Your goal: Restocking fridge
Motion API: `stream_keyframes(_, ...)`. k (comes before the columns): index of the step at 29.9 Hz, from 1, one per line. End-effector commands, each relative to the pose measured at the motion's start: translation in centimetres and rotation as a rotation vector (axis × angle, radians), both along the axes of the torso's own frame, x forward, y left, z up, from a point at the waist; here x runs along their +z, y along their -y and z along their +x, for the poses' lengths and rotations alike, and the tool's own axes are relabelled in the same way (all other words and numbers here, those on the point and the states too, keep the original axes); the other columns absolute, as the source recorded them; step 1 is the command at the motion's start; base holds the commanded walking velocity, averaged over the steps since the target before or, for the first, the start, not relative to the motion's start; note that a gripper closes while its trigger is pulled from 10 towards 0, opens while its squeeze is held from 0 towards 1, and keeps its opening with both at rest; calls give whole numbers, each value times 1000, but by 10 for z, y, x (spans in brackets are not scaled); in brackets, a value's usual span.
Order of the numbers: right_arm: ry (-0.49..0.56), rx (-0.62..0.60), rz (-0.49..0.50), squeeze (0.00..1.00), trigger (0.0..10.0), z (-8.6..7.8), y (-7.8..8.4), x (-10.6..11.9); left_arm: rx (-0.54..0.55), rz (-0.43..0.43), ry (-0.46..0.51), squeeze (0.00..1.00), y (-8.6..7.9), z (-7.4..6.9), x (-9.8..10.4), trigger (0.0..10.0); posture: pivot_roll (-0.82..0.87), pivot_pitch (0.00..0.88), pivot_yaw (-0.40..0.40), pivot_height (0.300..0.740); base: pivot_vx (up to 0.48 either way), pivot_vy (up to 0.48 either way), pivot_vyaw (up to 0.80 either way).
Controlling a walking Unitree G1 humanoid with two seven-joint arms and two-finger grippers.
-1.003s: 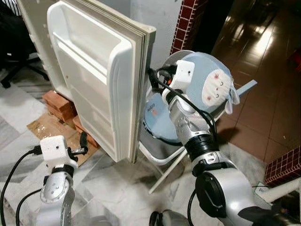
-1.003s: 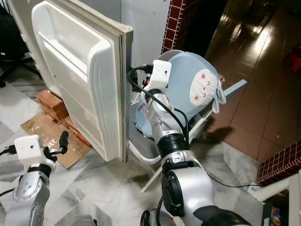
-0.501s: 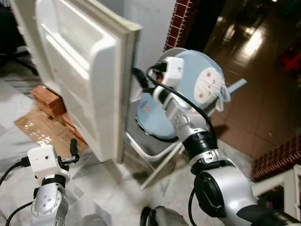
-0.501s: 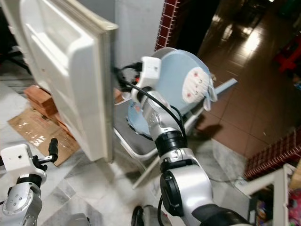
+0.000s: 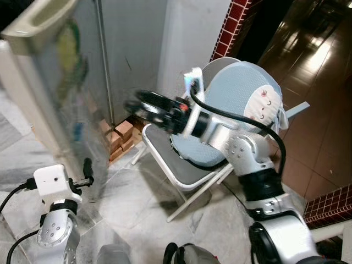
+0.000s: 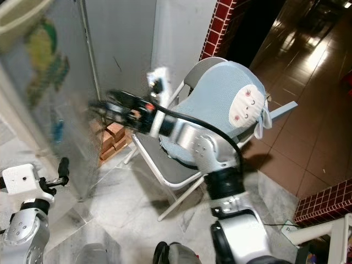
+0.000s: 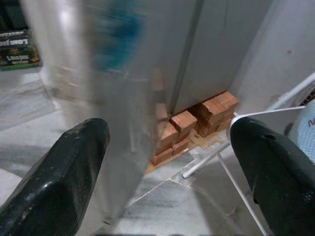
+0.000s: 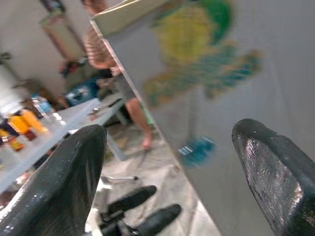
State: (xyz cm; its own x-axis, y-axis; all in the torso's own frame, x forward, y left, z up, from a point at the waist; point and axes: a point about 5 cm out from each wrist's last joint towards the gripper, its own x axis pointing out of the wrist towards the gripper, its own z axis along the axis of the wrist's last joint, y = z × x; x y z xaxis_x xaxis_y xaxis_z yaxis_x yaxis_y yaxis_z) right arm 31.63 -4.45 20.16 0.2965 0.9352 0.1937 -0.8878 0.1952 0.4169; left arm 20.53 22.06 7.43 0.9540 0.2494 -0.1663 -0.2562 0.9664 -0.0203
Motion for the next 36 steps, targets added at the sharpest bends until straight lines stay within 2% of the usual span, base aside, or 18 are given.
stream_keyframes(1, 19, -13, -6, 0, 10000, -1, 2, 3, -20, -4, -20, 0, 3, 1, -3, 10000, 194, 72, -116, 740, 0, 0, 0)
stream_keyframes(10, 36, -42, -84, 0, 10000, 1, 5, -11, -11, 7, -19, 0, 2, 3, -3, 10000, 192, 71, -116, 740, 0, 0, 0)
stream_keyframes(11, 44, -108, -167, 0, 10000, 5, 9, -20, -4, 13, -21, 0, 2, 4, -3, 10000, 190, 69, -116, 740, 0, 0, 0)
stream_keyframes(12, 45, -225, -280, 0, 10000, 14, 18, -34, -5, 11, -20, 0, 2, 4, -3, 10000, 179, 67, -115, 740, 0, 0, 0)
stream_keyframes(14, 45, -270, -318, 0, 10000, 16, 22, -39, -6, 9, -19, 0, 2, 5, -3, 10000, 179, 67, -115, 740, 0, 0, 0)
stream_keyframes(17, 20, -413, -391, 0, 10000, 22, 40, -55, -14, 8, -17, 0, 2, 7, -4, 10000, 165, 63, -115, 740, 0, 0, 0)
stream_keyframes(18, -5, -497, -444, 0, 10000, 23, 53, -65, -17, 6, -17, 0, 3, 8, -4, 10000, 156, 61, -113, 740, 0, 0, 0)
stream_keyframes(19, -5, -497, -444, 0, 10000, 23, 53, -65, -17, 6, -17, 0, 3, 8, -4, 10000, 156, 61, -113, 740, 0, 0, 0)
stream_keyframes(20, -34, -579, -502, 0, 10000, 21, 67, -77, -17, 0, -19, 0, 3, 9, -5, 10000, 148, 61, -111, 740, 0, 0, 0)
stream_keyframes(21, -53, -611, -525, 0, 10000, 20, 74, -82, -17, -4, -21, 0, 4, 10, -5, 10000, 145, 61, -110, 740, 0, 0, 0)
stream_keyframes(23, -98, -746, -609, 0, 10000, 18, 97, -99, -24, -11, -20, 0, 5, 12, -6, 10000, 136, 61, -107, 740, 0, 0, 0)
stream_keyframes(25, -132, -803, -622, 0, 10000, 14, 109, -106, -29, -12, -27, 0, 5, 12, -8, 10000, 130, 59, -102, 740, 0, 0, 0)
stream_keyframes(28, -118, -892, -640, 0, 10000, 11, 120, -112, -39, -15, -32, 0, 6, 12, -9, 10000, 119, 59, -97, 740, 0, 0, 0)
stream_keyframes(29, -122, -963, -635, 0, 10000, 9, 127, -113, -45, -16, -37, 0, 7, 13, -10, 10000, 115, 59, -95, 740, 0, 0, 0)
stream_keyframes(33, -137, -1135, -639, 0, 10000, 5, 141, -115, -67, -28, -41, 0, 9, 15, -11, 10000, 104, 58, -85, 740, 0, 347, 0)
stream_keyframes(36, -123, -1201, -616, 0, 10000, 5, 144, -114, -80, -29, -44, 0, 11, 17, -11, 10000, 101, 58, -82, 740, 0, 480, 0)
